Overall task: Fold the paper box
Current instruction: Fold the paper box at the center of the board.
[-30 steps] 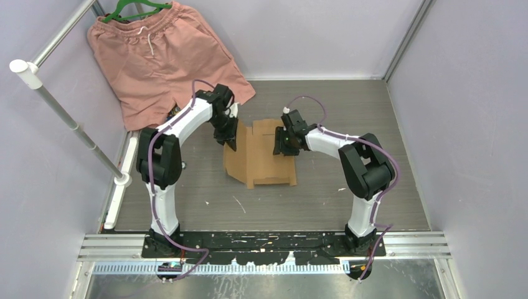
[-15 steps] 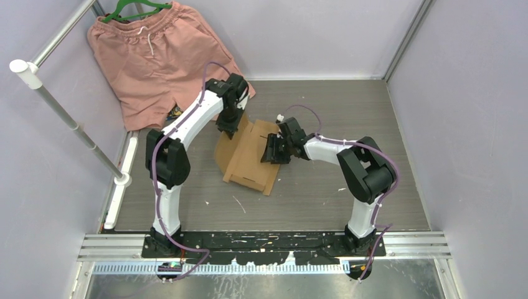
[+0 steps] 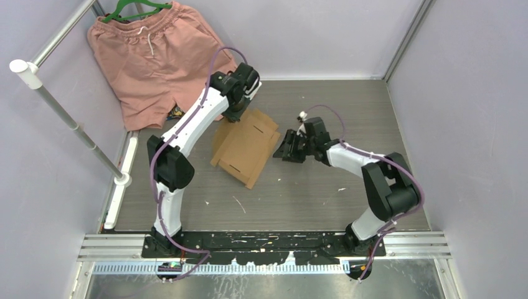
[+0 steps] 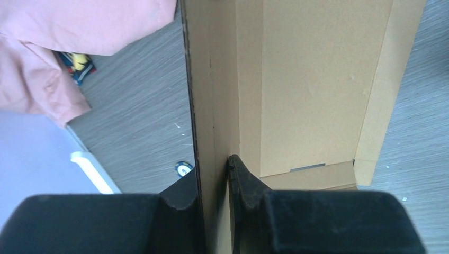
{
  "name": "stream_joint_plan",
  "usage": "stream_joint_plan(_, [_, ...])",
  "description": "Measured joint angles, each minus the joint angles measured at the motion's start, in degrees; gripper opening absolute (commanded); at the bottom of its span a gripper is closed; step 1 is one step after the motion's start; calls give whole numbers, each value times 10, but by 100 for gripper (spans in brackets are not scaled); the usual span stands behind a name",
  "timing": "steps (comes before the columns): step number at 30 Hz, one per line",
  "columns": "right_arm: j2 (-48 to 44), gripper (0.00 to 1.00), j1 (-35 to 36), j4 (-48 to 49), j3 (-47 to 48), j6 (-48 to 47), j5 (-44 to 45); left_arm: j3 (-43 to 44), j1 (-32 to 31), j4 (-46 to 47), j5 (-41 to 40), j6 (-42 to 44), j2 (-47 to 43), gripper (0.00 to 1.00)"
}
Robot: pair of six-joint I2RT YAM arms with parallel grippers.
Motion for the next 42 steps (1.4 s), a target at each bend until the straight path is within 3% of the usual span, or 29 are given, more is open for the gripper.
stream_joint_plan(8, [-76, 53, -68, 21, -6, 5, 2, 0, -51, 12, -76, 56, 0, 16])
stream_joint_plan(22, [19, 52, -78, 69, 25, 63, -47, -45, -170, 121, -181, 162, -59, 17])
stream_joint_plan(30, [46, 51, -104, 111, 35, 112, -71, -130, -207, 192, -200, 196, -141, 17])
stream_joint_plan(42, [37, 51, -156, 111, 35, 142, -90, -159, -226, 213, -181, 199, -137, 17])
